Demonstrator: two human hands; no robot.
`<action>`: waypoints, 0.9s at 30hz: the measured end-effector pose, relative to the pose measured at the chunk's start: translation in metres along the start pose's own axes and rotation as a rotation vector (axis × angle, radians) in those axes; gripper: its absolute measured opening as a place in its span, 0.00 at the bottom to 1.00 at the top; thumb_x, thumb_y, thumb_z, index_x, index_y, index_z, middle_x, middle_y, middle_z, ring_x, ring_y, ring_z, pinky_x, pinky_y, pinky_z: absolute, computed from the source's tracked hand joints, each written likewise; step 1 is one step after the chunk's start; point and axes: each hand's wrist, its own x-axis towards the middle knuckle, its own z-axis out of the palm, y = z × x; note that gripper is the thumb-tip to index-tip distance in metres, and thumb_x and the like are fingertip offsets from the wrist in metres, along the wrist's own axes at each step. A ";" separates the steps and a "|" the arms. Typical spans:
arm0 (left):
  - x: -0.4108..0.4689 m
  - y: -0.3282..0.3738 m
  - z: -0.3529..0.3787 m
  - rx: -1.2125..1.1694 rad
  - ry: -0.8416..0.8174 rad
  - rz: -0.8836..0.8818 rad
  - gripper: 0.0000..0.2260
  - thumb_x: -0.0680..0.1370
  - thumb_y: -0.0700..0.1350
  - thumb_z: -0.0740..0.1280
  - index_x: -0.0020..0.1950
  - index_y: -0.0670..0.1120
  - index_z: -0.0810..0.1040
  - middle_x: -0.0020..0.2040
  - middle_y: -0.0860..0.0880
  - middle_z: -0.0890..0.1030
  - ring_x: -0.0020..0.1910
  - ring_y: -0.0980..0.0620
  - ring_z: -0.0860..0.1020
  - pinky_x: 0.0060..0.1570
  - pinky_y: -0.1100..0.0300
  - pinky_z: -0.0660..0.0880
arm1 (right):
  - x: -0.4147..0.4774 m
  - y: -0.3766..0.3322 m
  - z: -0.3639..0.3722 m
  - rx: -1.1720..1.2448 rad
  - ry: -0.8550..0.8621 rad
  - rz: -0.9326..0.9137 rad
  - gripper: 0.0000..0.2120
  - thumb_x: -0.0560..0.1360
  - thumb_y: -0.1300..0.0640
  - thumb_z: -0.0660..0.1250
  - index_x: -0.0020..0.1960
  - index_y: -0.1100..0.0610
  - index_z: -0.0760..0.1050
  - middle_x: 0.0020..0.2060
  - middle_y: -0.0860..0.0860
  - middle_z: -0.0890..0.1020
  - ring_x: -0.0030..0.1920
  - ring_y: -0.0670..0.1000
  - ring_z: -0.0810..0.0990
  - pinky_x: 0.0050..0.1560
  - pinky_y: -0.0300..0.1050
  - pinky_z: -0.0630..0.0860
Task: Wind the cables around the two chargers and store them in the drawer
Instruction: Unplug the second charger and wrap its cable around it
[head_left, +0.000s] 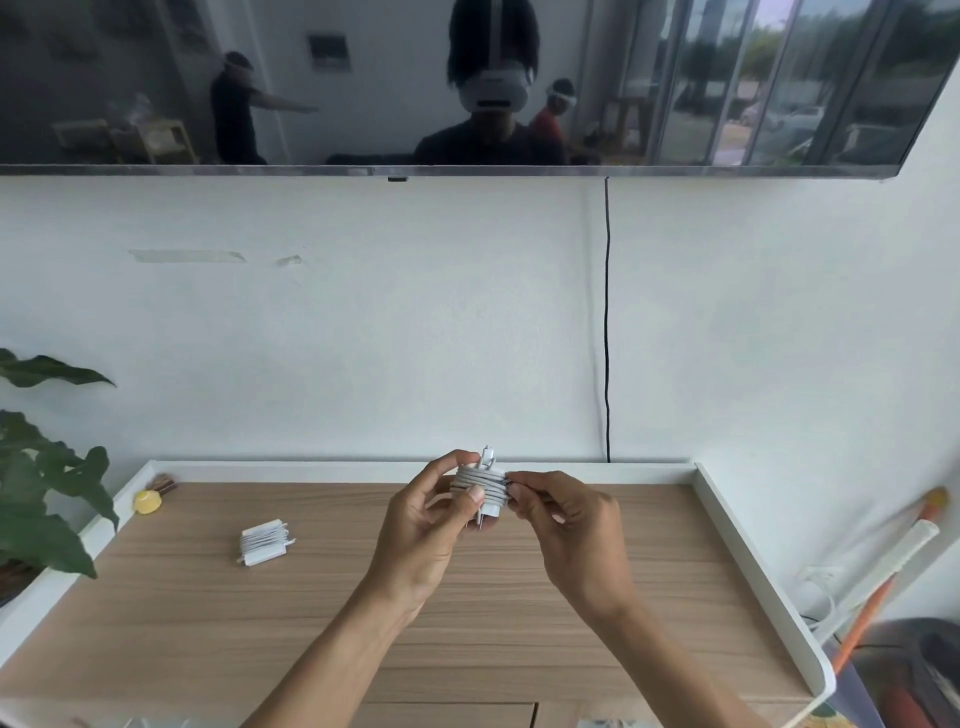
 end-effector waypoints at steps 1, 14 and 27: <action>0.000 -0.001 0.000 -0.007 0.007 -0.002 0.15 0.72 0.39 0.70 0.59 0.44 0.79 0.44 0.45 0.85 0.44 0.47 0.81 0.50 0.46 0.81 | -0.001 -0.001 0.001 -0.014 0.003 -0.027 0.07 0.74 0.62 0.70 0.50 0.54 0.83 0.38 0.44 0.85 0.40 0.43 0.84 0.41 0.39 0.80; -0.001 0.000 -0.004 -0.020 0.062 -0.046 0.13 0.76 0.33 0.67 0.57 0.44 0.79 0.43 0.45 0.85 0.45 0.46 0.83 0.50 0.46 0.81 | 0.001 0.006 0.012 -0.187 -0.012 -0.188 0.13 0.74 0.66 0.69 0.56 0.54 0.82 0.40 0.46 0.81 0.38 0.41 0.80 0.39 0.30 0.73; -0.002 -0.007 -0.009 -0.025 0.077 -0.105 0.13 0.76 0.34 0.68 0.58 0.45 0.80 0.49 0.35 0.81 0.42 0.47 0.83 0.49 0.46 0.81 | 0.004 0.023 0.010 -0.405 -0.108 -0.437 0.12 0.77 0.58 0.62 0.58 0.57 0.79 0.44 0.50 0.80 0.39 0.48 0.79 0.36 0.43 0.78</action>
